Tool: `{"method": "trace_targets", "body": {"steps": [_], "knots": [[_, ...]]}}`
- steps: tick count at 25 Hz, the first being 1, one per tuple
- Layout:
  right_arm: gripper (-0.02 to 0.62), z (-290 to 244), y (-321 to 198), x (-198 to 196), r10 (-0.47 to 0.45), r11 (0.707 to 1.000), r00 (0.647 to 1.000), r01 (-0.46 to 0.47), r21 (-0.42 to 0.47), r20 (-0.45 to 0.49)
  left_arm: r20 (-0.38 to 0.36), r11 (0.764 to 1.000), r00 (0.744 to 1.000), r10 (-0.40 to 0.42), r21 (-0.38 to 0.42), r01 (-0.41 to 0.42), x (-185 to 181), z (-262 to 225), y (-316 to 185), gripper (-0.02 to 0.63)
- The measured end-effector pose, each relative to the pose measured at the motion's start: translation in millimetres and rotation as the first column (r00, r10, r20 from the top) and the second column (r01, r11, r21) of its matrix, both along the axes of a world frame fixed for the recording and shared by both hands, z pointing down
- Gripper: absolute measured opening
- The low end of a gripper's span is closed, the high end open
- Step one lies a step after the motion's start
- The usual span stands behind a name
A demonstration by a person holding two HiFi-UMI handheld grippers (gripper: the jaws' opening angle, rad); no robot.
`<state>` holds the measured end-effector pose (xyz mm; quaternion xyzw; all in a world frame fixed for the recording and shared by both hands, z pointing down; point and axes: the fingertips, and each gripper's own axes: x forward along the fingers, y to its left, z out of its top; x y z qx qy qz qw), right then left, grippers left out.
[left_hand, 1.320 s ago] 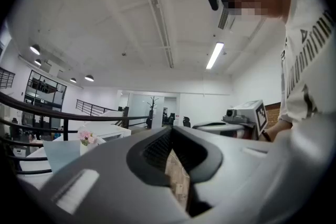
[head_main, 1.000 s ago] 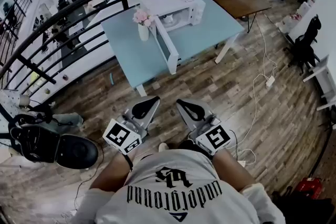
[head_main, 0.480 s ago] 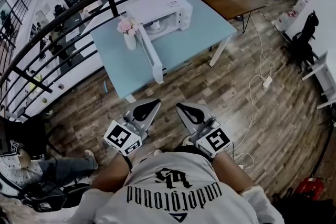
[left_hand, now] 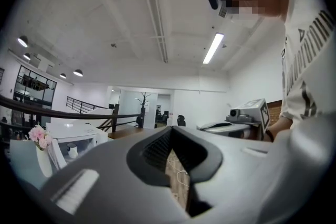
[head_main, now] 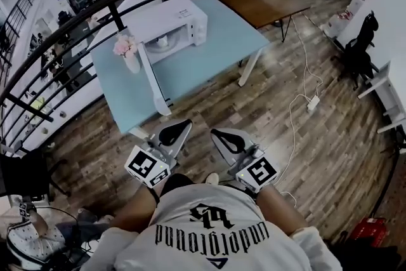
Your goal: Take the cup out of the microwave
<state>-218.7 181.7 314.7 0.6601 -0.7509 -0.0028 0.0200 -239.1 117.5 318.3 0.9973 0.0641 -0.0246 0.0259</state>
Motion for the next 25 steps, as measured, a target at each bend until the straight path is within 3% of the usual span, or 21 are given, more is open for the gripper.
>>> {"method": "trace_targets", "body": {"steps": [15,25], "knots": [[0.000,13.8,-13.5,101.4,0.063,0.998,0.998,-0.063,-0.019,0.025,0.008,0.998,0.999,0.050,-0.030,-0.050,107.0,13.2,-22.0,0.051],[0.000,7.2,-109.9,170.3,0.029,1.000,1.000,-0.029,-0.007,0.011,-0.002,0.999,1.000,0.027,-0.021,-0.027,173.1,11.5,-114.6,0.051]]}}
